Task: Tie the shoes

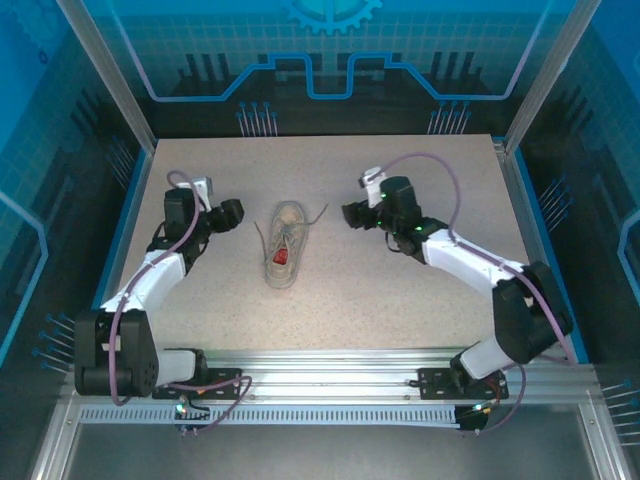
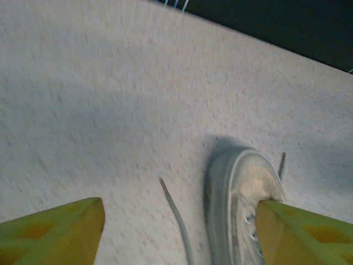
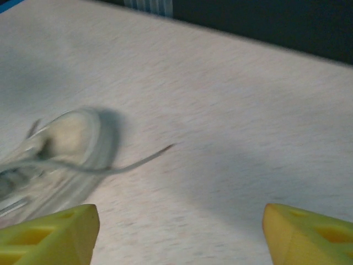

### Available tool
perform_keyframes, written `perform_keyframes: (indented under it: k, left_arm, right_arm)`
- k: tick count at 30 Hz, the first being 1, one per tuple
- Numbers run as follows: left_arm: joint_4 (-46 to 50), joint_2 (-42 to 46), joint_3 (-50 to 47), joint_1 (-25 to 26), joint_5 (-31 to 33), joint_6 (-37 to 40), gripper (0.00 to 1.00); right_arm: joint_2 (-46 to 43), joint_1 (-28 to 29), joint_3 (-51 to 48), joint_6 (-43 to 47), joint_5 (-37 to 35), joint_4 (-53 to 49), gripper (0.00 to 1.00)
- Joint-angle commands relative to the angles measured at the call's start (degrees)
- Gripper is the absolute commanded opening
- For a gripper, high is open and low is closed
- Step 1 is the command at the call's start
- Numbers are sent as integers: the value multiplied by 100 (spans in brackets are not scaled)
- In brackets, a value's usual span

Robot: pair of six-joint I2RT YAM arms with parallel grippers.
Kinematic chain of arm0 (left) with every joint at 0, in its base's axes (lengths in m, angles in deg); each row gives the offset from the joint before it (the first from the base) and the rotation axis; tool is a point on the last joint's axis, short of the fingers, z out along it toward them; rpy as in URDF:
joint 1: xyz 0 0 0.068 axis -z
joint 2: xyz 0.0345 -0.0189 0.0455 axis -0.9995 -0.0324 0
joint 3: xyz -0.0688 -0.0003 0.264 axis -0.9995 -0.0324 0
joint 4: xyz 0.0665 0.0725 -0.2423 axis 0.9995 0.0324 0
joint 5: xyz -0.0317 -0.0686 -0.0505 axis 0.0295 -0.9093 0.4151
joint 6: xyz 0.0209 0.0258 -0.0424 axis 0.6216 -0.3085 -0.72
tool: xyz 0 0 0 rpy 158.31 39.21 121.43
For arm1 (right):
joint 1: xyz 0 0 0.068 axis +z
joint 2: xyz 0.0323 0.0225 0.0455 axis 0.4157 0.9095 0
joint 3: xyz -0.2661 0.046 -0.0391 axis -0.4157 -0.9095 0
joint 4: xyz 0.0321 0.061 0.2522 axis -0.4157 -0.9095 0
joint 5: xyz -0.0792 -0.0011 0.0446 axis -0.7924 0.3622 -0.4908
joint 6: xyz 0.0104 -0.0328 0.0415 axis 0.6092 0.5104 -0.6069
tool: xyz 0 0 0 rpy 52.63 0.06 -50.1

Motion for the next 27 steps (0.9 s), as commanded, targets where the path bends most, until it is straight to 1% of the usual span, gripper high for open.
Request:
perform_keyframes:
  k: [1, 4, 7, 10, 12, 15, 18, 22, 25, 27]
  left_arm:
    - [474, -269, -109, 248, -449, -527, 64]
    - [396, -711, -50, 439, -629, -659, 52]
    - [107, -1228, -57, 549, -1002, -873, 37]
    - [-511, -1622, -217, 804, -1310, -1030, 28]
    - [-765, -1821, -222, 1094, -1481, -1064, 27]
    - [-1044, -2027, -159, 1545, -1572, -1236, 27]
    - [-1287, -2135, -159, 1920, -1516, -1502, 27]
    - [-1362, -2172, -159, 2356, -1339, -1717, 26]
    - [-1137, -2109, -79, 2467, -1279, -1771, 26]
    - [-760, -1858, -19, 2465, -1076, -1752, 27]
  right_arm:
    - [650, 334, 346, -1101, 436, -728, 75]
    - [1226, 565, 672, -1366, 796, -912, 72]
    - [1468, 693, 693, -1591, 1093, -773, 70]
    - [1499, 694, 488, -1786, 1386, -484, 69]
    - [1440, 676, 328, -1817, 1442, -415, 67]
    - [1228, 607, 5, -1841, 1504, -410, 65]
    - [907, 506, -446, -1908, 1549, -359, 63]
    - [382, 395, -1067, -1965, 1583, -458, 59]
    - [-51, 355, -1412, -2000, 1448, -588, 59]
    - [-367, 342, -1463, -2009, 1262, -880, 59]
